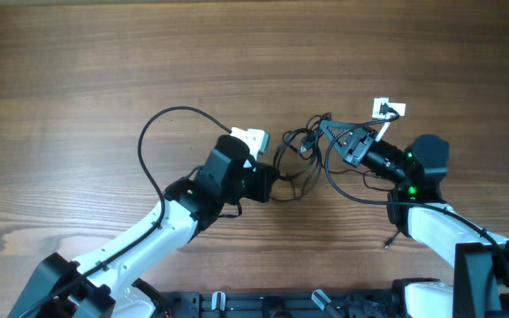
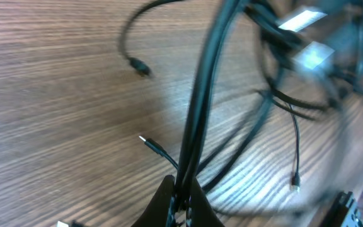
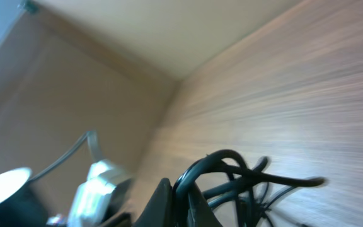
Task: Untangle cables
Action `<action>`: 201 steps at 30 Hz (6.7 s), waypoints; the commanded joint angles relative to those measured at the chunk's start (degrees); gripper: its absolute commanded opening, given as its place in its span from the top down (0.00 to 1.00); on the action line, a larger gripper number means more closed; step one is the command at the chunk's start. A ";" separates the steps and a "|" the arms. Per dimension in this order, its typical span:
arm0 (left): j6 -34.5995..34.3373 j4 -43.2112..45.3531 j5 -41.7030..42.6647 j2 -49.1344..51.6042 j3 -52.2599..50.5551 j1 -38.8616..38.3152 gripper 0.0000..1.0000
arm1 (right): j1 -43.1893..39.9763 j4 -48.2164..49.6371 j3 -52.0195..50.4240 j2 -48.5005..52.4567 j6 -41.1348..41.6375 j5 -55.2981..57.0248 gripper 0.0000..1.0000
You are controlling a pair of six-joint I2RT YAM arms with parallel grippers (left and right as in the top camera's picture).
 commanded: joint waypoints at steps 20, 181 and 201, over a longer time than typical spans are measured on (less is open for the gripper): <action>9.44 2.73 10.75 1.03 -0.33 -2.54 0.96 | -0.76 -9.18 0.61 -0.90 -6.62 35.58 0.81; -20.31 -27.47 -10.16 10.97 10.03 15.76 0.49 | -0.74 -28.46 0.48 -0.87 -11.80 25.88 0.00; -13.20 -29.86 -4.15 8.61 11.08 18.12 0.47 | 15.50 -27.43 0.57 0.55 -14.69 29.44 0.00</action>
